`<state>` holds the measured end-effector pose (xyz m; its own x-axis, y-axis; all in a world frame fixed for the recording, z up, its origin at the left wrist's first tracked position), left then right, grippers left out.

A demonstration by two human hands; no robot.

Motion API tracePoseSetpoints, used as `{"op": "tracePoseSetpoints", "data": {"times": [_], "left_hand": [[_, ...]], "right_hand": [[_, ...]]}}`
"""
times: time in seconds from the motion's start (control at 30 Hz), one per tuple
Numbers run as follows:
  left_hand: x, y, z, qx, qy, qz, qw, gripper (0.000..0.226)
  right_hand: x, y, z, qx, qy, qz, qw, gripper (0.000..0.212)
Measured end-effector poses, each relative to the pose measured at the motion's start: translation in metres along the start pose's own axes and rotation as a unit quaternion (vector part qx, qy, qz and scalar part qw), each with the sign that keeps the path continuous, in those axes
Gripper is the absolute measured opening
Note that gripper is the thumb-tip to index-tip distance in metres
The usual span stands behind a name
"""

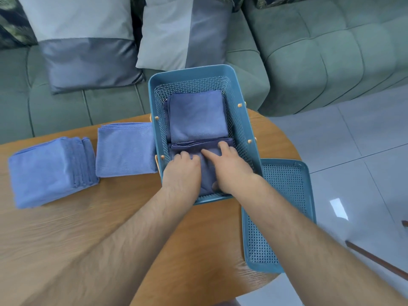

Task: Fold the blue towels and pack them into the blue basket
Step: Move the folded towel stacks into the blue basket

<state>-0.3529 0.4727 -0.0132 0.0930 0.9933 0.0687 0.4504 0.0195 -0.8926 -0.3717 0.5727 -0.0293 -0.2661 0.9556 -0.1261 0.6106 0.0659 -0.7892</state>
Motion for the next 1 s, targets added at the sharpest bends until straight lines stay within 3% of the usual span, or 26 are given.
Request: {"op": "tracePoseSetpoints", "data": {"times": [0.17, 0.3, 0.47, 0.67, 0.87, 1.0], "left_hand": [[-0.010, -0.038, -0.045, 0.153, 0.076, -0.152, 0.973, 0.040], [-0.058, -0.072, -0.071, 0.239, 0.028, -0.213, 0.947, 0.033], [-0.155, -0.058, -0.087, 0.208, -0.085, -0.240, 0.944, 0.037], [-0.282, -0.005, -0.119, 0.166, -0.216, -0.234, 0.933, 0.039], [-0.377, 0.062, -0.137, 0.112, -0.320, -0.261, 0.904, 0.052], [-0.402, 0.093, -0.140, 0.087, -0.338, -0.361, 0.865, 0.062]], "right_hand": [[-0.030, -0.054, -0.040, 0.154, -0.031, -0.016, 0.987, 0.086], [-0.082, -0.105, -0.064, 0.319, -0.093, 0.029, 0.943, 0.060], [-0.168, -0.103, -0.045, 0.313, -0.187, 0.059, 0.929, 0.051], [-0.294, -0.045, 0.000, 0.253, -0.255, 0.059, 0.932, 0.034], [-0.373, 0.015, 0.052, 0.193, -0.208, -0.018, 0.959, 0.043], [-0.390, 0.038, 0.068, 0.173, -0.160, -0.006, 0.972, 0.049]]}}
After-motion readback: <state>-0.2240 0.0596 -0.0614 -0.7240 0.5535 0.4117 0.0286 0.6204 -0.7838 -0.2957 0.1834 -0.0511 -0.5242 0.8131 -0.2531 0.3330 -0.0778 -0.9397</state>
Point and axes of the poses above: each hand's wrist, its own z-axis towards the middle knuckle, its own y-axis out of the palm, x = y × z, the point moved 8 cm from there along z, towards the middle knuckle, and after that the axes turned 2 degrees about -z, right-handed, at the moved point
